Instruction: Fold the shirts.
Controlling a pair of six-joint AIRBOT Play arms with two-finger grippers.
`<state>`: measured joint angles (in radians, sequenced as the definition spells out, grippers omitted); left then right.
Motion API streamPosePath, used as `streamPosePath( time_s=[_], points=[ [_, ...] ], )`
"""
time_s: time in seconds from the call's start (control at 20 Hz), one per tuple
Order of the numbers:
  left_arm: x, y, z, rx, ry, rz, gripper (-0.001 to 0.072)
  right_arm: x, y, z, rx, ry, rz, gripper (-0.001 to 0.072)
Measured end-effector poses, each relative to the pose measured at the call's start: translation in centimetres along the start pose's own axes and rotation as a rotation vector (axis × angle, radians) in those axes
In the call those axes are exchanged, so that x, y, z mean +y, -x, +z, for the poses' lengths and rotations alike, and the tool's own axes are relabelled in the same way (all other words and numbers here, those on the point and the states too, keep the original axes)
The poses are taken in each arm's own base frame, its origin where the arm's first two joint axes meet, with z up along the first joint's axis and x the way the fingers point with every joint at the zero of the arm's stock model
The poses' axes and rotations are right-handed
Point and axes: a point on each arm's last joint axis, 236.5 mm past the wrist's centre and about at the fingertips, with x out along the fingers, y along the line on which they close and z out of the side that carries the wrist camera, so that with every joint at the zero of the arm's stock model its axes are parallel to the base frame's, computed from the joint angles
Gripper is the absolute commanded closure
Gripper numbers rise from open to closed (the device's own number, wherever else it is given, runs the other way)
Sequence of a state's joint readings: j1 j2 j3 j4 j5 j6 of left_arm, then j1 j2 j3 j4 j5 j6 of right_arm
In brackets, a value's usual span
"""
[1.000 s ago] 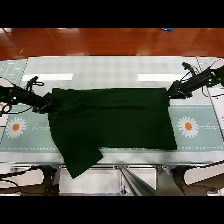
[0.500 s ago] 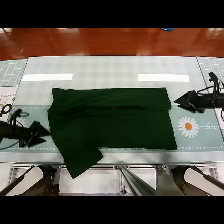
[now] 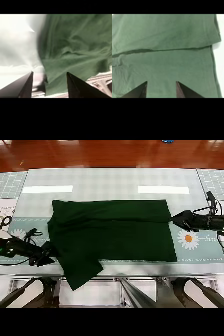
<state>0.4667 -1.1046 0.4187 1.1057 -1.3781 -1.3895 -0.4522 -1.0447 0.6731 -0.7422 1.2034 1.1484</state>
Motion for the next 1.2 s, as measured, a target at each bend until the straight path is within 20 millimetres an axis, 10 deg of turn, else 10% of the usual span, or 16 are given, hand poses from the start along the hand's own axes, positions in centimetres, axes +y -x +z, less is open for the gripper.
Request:
streamPosePath(
  time_s=[0.1,0.15,0.2,0.65,1.2],
  points=[
    [-1.3,-0.9,0.2,0.007,-0.015,-0.022,0.0286,0.0,0.0,0.1,-0.005,-0.002,0.002,0.0297],
    [-2.0,-1.4,0.6,-0.003,-0.022,-0.035,0.0593,0.1,0.0,0.0,-0.006,-0.002,0.003,0.0297],
    [-2.2,-1.8,1.2,-0.018,-0.035,-0.031,0.0689,0.0,0.0,-0.1,0.001,0.001,0.001,0.0297],
    [-4.0,-3.0,1.4,-0.019,-0.131,-0.051,0.0688,-9.6,3.8,-7.4,0.264,-0.165,-0.344,0.0292],
    [-5.4,-3.0,2.5,-0.071,-0.139,-0.103,0.0688,-12.0,2.4,-16.0,0.492,-0.286,-0.401,0.0293]
  ],
)
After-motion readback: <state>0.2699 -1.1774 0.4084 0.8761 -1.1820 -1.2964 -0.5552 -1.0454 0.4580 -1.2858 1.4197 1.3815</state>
